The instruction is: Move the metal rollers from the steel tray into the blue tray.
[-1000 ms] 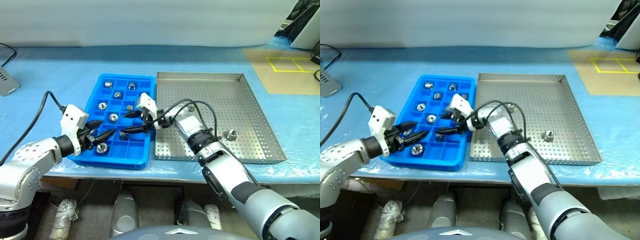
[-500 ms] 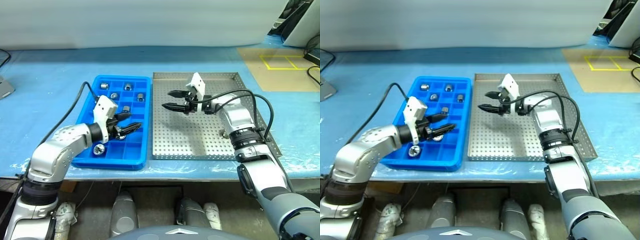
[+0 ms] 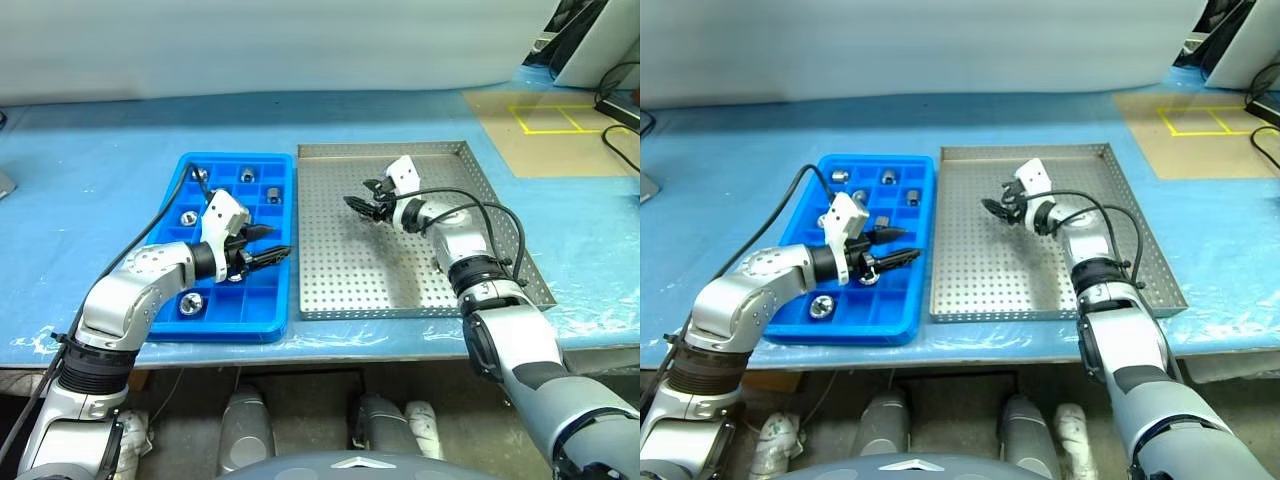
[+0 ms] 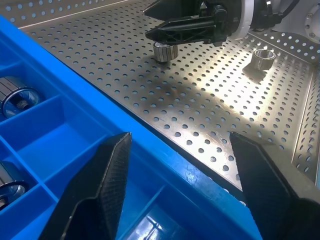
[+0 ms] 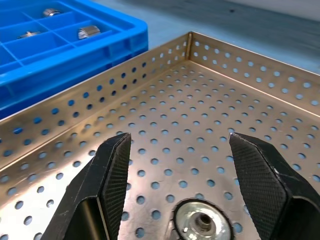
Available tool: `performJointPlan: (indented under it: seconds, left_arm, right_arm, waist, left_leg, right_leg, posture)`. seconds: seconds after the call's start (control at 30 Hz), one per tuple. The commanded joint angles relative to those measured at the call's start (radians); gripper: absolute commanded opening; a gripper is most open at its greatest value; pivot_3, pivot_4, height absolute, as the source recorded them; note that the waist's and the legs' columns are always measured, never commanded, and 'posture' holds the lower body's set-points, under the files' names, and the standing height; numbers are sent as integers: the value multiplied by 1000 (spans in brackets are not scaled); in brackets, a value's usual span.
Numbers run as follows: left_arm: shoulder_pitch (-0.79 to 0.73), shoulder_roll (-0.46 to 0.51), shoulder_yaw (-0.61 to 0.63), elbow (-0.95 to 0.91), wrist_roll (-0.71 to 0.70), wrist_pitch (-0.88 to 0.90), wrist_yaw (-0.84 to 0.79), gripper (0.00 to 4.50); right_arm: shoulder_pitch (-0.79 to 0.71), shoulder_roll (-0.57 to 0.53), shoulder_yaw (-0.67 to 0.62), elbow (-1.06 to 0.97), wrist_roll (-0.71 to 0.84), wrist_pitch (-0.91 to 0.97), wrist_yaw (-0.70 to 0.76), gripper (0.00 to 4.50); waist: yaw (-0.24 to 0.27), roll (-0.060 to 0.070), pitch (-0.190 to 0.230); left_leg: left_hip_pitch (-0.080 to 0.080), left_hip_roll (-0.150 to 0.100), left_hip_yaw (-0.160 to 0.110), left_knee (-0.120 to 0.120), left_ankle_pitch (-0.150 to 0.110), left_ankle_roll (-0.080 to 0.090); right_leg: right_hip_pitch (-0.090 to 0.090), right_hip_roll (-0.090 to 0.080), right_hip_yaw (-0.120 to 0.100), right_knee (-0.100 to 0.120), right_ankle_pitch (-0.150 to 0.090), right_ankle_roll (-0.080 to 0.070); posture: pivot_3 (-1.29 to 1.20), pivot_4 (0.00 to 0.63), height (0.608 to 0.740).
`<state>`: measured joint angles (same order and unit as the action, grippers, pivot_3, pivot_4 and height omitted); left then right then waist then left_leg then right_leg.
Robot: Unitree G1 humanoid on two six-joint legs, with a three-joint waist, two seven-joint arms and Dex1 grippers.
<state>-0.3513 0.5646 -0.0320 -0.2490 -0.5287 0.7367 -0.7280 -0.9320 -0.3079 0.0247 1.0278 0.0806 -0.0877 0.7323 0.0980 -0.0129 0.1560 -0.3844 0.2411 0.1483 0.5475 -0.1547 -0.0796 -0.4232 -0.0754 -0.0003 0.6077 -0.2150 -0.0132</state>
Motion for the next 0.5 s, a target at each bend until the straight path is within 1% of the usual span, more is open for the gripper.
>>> performJointPlan:
  seconds: [0.03, 0.1, 0.2, 0.5]
  left_arm:
    - [6, 7, 13, -43, -3, -9, -4, 3337]
    - [11, 5, 13, -51, -5, -5, 0, 3337]
    - [22, 0, 7, -66, -8, 3, 4, 3337]
    - [15, 12, 7, -49, 10, -6, -6, 3337]
  right_arm:
    - [-17, 9, 0, 24, -21, -39, -1, 3276]
    - [-4, 22, 9, 18, -27, -41, 23, 3276]
    - [3, 29, 21, 37, -67, -50, -37, 3276]
    - [17, 46, 17, 27, -91, -82, -80, 3276]
  waist:
    - [0, 0, 0]
    - [0, 0, 0]
    - [0, 0, 0]
    - [1, 0, 0]
  left_leg:
    - [0, 0, 0, 0, 0, 0]
    - [0, 0, 0, 0, 0, 0]
    - [0, 0, 0, 1, -1, 1]
    - [0, 0, 0, 2, -1, 2]
  right_leg:
    - [0, 0, 0, 0, 0, 0]
    - [0, 0, 0, 0, 0, 0]
    - [0, 0, -1, 0, 0, 0]
    - [0, 0, -1, 0, 0, 0]
  posture:
    - [121, 150, 740]
    - [127, 150, 740]
    - [131, 150, 740]
    - [123, 150, 740]
